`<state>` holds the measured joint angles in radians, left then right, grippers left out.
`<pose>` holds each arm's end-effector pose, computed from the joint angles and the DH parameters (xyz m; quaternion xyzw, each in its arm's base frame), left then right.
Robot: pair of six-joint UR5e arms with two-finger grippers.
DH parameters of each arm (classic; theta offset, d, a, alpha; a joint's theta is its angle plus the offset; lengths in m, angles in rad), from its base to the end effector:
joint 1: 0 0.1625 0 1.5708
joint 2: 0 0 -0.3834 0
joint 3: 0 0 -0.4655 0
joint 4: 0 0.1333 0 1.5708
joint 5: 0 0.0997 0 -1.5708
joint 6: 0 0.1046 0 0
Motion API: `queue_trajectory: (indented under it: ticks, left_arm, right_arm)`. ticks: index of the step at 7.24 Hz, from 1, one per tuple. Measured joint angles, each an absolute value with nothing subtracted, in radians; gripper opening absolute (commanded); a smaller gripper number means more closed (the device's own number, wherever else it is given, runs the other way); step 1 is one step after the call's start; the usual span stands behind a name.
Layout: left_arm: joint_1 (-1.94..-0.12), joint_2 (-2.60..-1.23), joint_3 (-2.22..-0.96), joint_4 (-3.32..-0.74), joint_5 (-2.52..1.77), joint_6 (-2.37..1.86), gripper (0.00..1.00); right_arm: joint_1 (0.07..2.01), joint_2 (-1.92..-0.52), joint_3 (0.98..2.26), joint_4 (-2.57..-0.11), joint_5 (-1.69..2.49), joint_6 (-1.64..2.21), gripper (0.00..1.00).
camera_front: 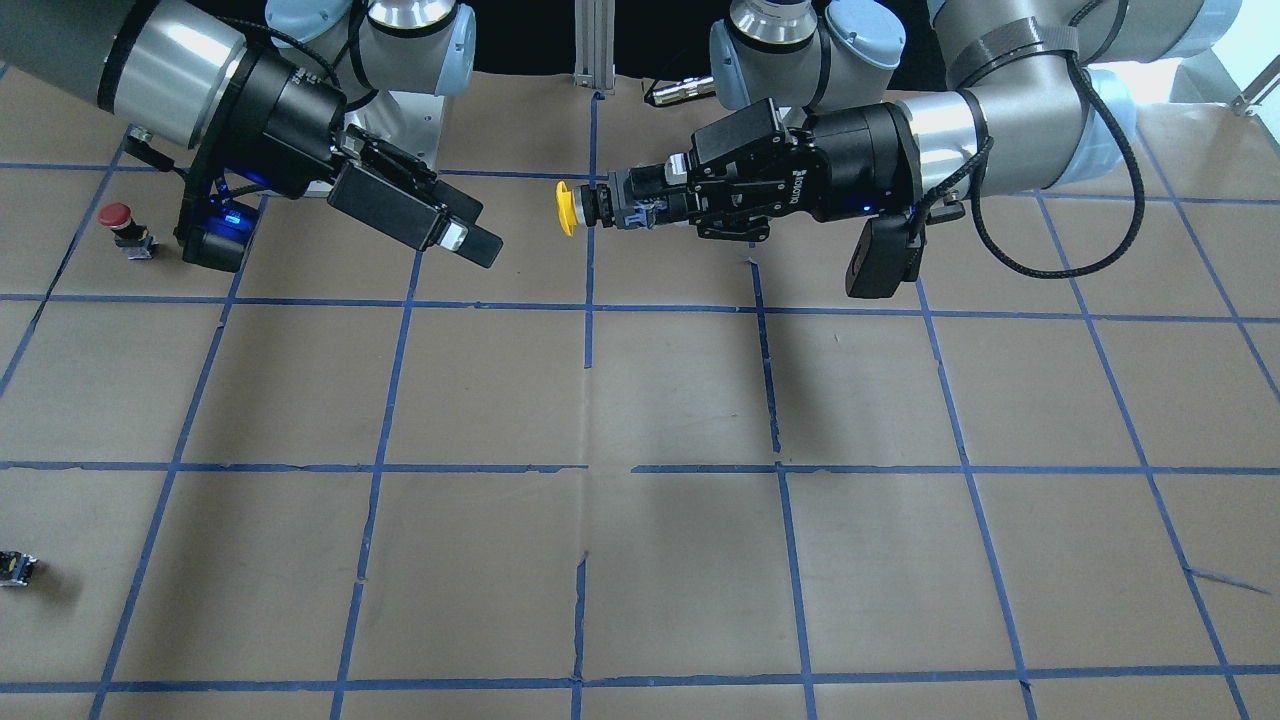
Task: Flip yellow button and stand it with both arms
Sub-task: 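Carry the yellow button up toward the right gripper while the right gripper approaches, then close the right gripper on the yellow button cap while the left gripper holds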
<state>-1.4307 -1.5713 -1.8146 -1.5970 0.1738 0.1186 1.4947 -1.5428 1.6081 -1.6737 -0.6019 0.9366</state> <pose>-0.1582 -0.5708 0.3892 0.0949 -0.7578 -0.0202 0.6452 0.1750 -0.5921 0.4599 0.4214 0.7780 0.1791 0.4301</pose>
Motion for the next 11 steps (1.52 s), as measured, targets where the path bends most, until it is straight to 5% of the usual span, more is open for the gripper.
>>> queue_trajectory:
  ticks: [7,11]
  left_arm:
    - [-1.432,-1.576,-1.811,-1.591,0.154,0.115,0.28]
    - [-1.432,-1.572,-1.813,-1.591,0.155,0.119,0.28]
  right_arm:
    - [1.581,-1.529,1.626,-1.727,-0.563,1.0,0.97]
    - [1.57,-1.522,1.627,-1.739,-0.513,1.019,0.73]
